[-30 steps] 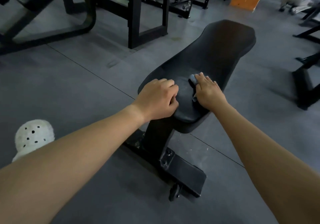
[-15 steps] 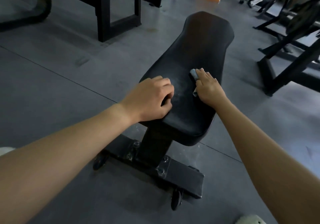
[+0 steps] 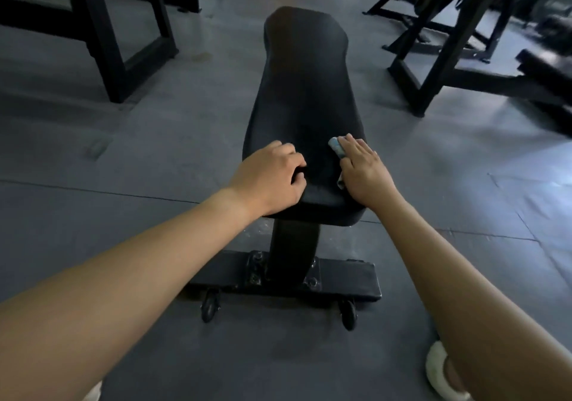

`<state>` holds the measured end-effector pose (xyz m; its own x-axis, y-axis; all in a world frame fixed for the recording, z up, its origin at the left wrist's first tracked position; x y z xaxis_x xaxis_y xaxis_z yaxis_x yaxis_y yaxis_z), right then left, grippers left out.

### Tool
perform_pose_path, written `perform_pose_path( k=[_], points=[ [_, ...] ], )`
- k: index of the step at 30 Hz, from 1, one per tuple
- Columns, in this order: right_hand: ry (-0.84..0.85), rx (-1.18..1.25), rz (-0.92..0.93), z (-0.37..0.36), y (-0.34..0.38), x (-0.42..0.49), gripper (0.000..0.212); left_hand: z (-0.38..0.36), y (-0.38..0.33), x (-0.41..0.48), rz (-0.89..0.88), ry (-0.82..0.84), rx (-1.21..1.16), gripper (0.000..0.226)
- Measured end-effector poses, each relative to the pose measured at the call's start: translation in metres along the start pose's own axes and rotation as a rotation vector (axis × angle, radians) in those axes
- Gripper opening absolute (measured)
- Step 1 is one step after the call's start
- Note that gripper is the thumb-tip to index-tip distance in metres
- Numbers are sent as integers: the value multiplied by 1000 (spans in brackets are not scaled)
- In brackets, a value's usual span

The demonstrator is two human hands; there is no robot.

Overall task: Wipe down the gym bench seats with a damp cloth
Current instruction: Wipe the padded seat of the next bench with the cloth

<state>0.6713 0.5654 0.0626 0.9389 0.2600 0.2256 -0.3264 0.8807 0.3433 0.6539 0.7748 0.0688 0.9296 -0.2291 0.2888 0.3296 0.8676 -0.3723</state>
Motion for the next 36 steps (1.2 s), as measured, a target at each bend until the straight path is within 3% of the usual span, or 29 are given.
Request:
perform_pose_path(
  k=[7, 12, 17, 21, 26, 31, 33, 36],
  points=[
    [-348, 127, -208, -17, 40, -55, 49, 13, 9, -4, -126, 185, 101, 47],
    [-570, 31, -318, -52, 84, -81, 49, 15, 17, -6, -183, 256, 169, 52],
    [-534, -117, -196, -93, 142, -88, 48, 13, 23, -3, -201, 285, 147, 53],
    [-430, -249, -122, -80, 116, -92, 47, 11, 27, -3, -199, 313, 129, 53],
    [-564, -67, -331, -48, 70, -85, 42, 9, 26, -5, -180, 336, 129, 53],
    [-797, 231, -494, -58, 83, -73, 45, 12, 21, -4, -146, 371, 139, 53],
    [-816, 207, -477, -75, 106, -77, 44, 14, 18, -6, -137, 376, 135, 53],
    [-714, 12, -385, -91, 123, -92, 45, 18, 17, -8, -123, 366, 121, 51]
  ],
)
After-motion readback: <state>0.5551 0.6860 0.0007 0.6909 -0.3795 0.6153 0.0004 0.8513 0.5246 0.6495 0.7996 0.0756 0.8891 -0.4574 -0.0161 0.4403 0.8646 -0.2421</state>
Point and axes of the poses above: each hand's wrist, its own x-axis towards the middle knuckle, its own z-axis out of the back of the hand, y = z × x, the point moved 2 cm from there along x, towards the middle knuckle, and after that the axes turned 15 degrees about z, right-handed, at the moved point
